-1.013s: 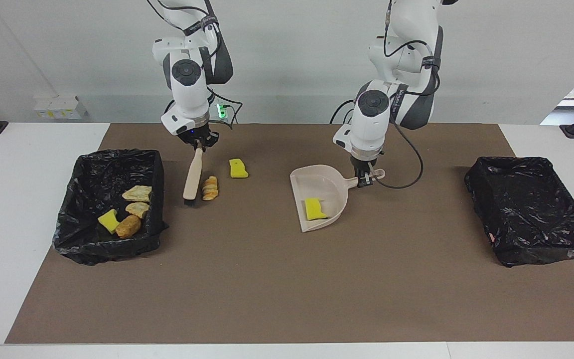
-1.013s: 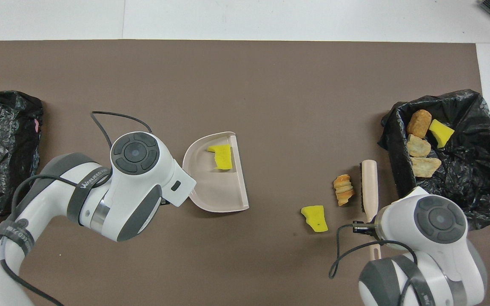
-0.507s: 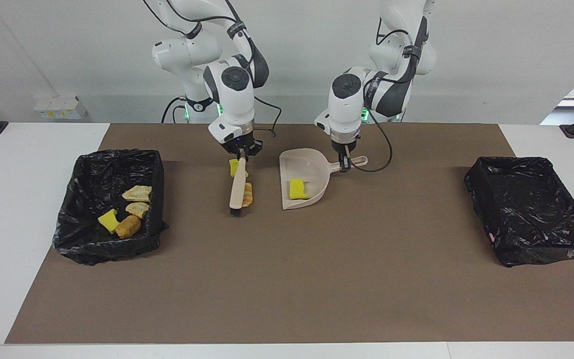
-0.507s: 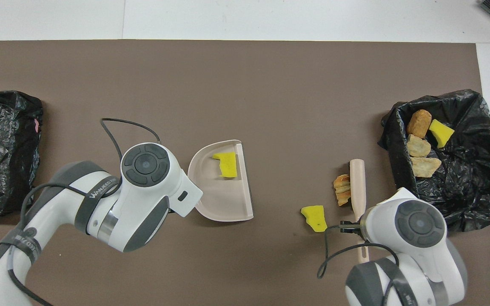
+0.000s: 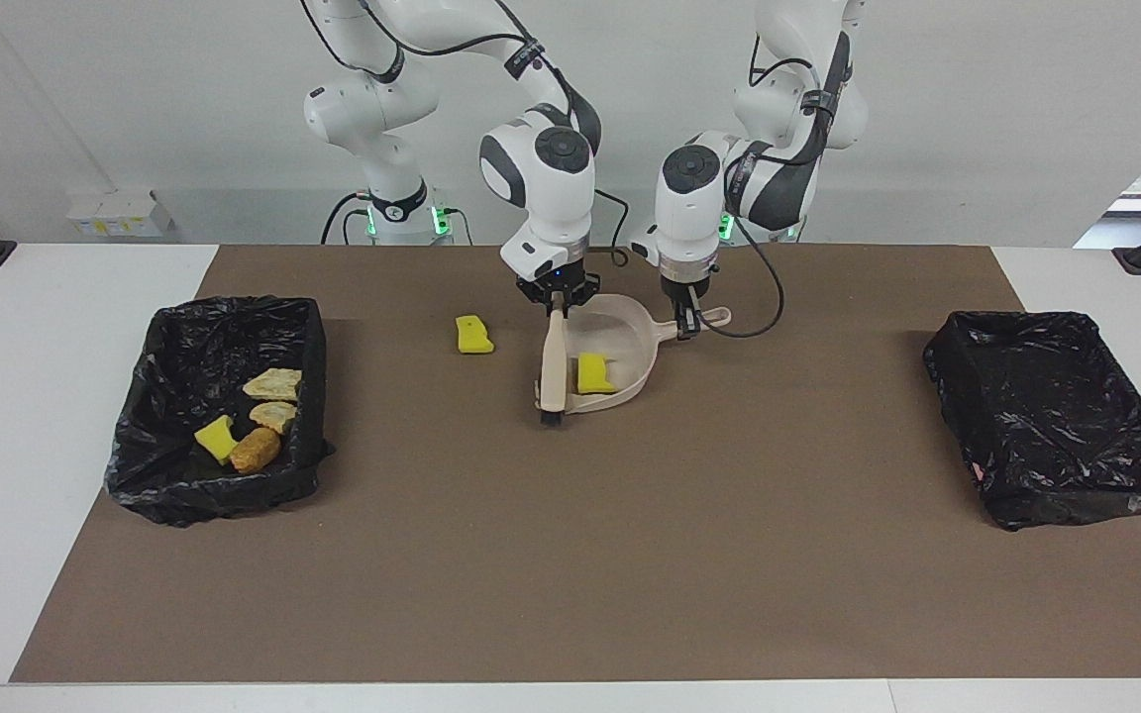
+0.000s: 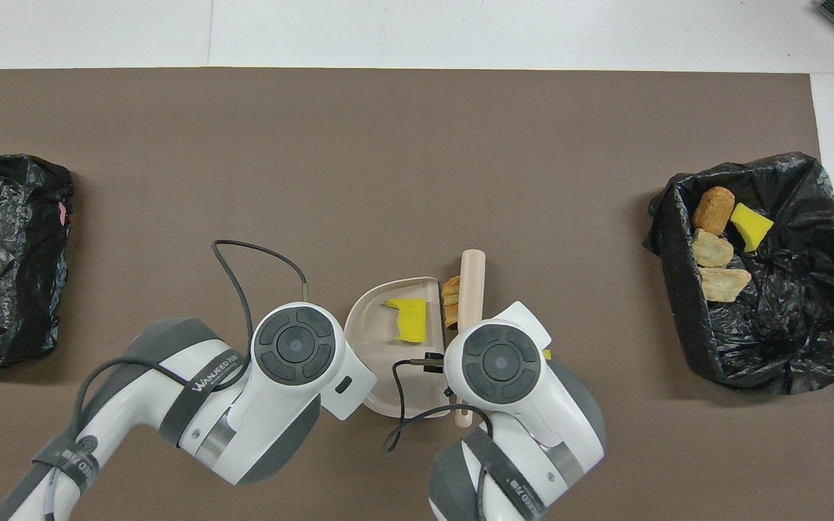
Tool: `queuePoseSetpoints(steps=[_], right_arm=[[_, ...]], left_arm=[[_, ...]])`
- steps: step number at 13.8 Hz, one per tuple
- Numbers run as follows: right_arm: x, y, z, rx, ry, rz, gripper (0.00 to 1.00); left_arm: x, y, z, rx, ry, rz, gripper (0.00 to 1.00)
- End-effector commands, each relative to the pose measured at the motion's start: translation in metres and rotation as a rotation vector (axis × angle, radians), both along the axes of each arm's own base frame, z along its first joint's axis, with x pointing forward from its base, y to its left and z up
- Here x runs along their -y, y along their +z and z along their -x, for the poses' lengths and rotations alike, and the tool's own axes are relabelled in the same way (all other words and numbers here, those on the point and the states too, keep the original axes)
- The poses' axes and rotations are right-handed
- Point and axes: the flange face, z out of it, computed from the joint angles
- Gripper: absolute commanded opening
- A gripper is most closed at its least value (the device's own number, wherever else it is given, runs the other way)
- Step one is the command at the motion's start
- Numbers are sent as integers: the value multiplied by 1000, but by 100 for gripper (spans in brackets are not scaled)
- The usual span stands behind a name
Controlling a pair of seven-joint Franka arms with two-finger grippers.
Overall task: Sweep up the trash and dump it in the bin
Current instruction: 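Sweep the bread piece into the dustpan with the right gripper's brush, then move the brush back behind the last sponge piece with the right gripper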
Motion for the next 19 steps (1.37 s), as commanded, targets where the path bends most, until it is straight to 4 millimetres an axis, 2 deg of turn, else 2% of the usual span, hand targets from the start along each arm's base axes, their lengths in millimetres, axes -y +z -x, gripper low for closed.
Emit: queuePoseSetpoints(steps=[1,2,4,5,7,9,11,13,14,16,18,19], right_arm=[[2,27,10,-46,89,-9,0],[8,46,10,-71,96,-39,0],[52,72,-2,-110,105,-27,0],[76,72,-8,-142,101,-1,0],[112,60,-11,-158,42,50,0],[142,47,-1,-166,-129,103,0],[157,38,28,-172,-195,136,0],[175,20,59,-132,-225,133,0],[181,13,64,-126,-219,129,0],[169,-3,59,-106,-215,114,0],[158,-13,45,-77,-180,69,0],[151,-9,35,-55,-163,44,0]], left_arm=[[-17,1,-1,35,28,9,0],[-19,0,-3,36,32,10,0],[-23,-1,-8,46,44,19,0],[-24,0,-9,48,46,20,0],[-26,-1,-9,44,49,17,0],[-21,-7,-6,34,32,11,0],[-18,-9,-2,30,25,7,0],[-15,-9,1,27,18,2,0],[-15,-9,1,25,19,1,0],[-14,-9,3,25,16,-1,0],[-12,-10,9,23,-8,-18,0],[-10,-10,13,25,-25,-29,0]])
